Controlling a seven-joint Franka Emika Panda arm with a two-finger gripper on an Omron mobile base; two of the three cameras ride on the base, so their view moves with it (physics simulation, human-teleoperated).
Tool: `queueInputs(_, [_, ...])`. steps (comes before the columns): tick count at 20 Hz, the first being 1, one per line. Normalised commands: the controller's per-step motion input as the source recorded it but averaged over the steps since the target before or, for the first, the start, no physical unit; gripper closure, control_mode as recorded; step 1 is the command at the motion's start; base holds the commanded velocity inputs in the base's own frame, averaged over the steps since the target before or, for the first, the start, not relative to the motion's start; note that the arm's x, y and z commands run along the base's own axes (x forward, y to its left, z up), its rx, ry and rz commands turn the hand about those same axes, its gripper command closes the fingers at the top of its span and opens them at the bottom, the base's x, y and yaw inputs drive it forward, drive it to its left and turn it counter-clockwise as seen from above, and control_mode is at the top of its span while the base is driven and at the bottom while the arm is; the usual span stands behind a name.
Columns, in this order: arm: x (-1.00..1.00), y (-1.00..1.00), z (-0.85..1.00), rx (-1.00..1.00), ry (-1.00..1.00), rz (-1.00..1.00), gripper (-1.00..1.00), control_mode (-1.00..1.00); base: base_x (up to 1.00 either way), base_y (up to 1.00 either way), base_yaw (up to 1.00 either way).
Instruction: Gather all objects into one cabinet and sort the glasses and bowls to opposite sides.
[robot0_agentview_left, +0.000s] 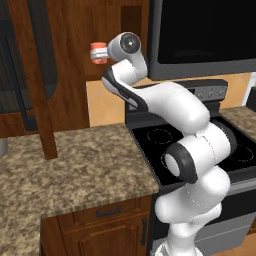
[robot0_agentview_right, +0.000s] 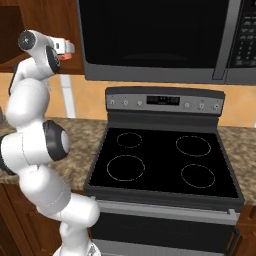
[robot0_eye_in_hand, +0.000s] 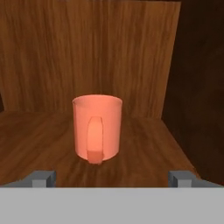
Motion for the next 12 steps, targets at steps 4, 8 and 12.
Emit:
queueInputs(4, [0.29,0.20,-0.01,0.00,0.04,-0.02,-1.00,-1.00,0.00,0.00,0.00])
queueInputs(8, [0.30,0.06,0.00,0.00,0.01,-0.02,-1.00,-1.00,0.00,0.00,0.00])
queueInputs(12, [0.27,0.10,-0.03,0.00,0.05,-0.01,-1.00,-1.00,0.00,0.00,0.00])
